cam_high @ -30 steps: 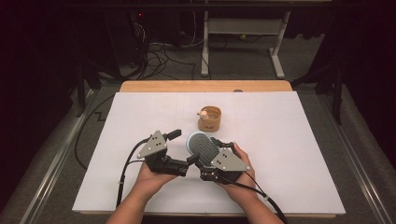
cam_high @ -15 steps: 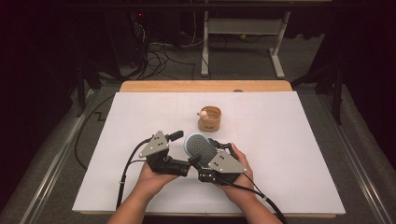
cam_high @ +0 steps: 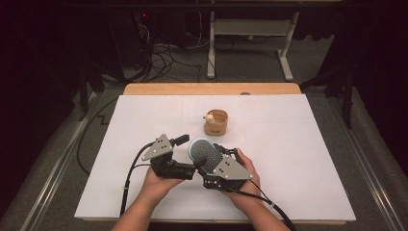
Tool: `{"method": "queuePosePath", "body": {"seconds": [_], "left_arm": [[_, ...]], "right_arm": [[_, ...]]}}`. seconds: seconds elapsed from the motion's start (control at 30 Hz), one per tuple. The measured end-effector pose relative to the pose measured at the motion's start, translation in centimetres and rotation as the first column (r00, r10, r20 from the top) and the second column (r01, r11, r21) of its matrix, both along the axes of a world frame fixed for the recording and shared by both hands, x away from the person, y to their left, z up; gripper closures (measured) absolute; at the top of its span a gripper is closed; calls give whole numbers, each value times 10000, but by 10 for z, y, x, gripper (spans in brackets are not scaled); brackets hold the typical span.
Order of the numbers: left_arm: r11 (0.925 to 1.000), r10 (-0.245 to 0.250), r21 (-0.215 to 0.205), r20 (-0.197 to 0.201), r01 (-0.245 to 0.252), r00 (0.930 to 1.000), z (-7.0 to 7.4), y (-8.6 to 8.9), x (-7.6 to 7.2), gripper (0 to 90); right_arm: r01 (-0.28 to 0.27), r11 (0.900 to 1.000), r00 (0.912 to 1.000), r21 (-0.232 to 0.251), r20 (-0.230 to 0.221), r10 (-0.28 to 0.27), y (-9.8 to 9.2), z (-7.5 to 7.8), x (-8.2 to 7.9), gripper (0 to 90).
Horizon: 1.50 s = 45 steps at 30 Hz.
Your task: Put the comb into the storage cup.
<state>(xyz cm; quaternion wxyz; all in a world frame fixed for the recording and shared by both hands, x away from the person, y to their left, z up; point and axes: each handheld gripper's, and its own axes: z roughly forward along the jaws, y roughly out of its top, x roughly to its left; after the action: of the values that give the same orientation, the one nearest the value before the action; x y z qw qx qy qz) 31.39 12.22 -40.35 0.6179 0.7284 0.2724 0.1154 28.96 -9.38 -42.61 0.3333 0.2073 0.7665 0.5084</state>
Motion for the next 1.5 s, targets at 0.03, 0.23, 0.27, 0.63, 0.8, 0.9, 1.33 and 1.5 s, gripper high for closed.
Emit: {"method": "queuePosePath", "body": {"seconds": [0.03,0.23,0.27,0.63,0.8,0.9,1.33,1.5], "left_arm": [[10000,10,3,-12,-9,10000,0,0,0,52],[10000,2,-38,-82,-2,10000,-1,0,1,102],[10000,-39,-45,-110,39,9999,-1,0,1,132],[9997,-217,-151,-283,213,9994,-3,-1,2,188],[9986,-352,-398,-419,336,9985,-5,-1,3,222],[9980,-454,-449,-402,436,9982,-5,0,2,268],[9958,-733,-582,-350,712,9967,-6,-1,2,365],[9949,-846,-583,-472,818,9953,-6,-2,3,360]], "right_arm": [[0,10000,10000,0,0,0,0,0,0,206],[-15,10000,10000,17,-13,15,0,0,0,206],[-3,10000,10000,33,-6,3,0,0,0,206],[-1,10000,10000,41,19,1,1,0,-1,206],[-5,10000,10000,30,56,4,1,1,-1,206],[-8,10000,10000,0,43,8,1,1,-1,206],[82,10000,9999,-42,121,-82,1,1,-1,206],[108,9999,9998,-41,193,-107,2,1,-1,206]]}}
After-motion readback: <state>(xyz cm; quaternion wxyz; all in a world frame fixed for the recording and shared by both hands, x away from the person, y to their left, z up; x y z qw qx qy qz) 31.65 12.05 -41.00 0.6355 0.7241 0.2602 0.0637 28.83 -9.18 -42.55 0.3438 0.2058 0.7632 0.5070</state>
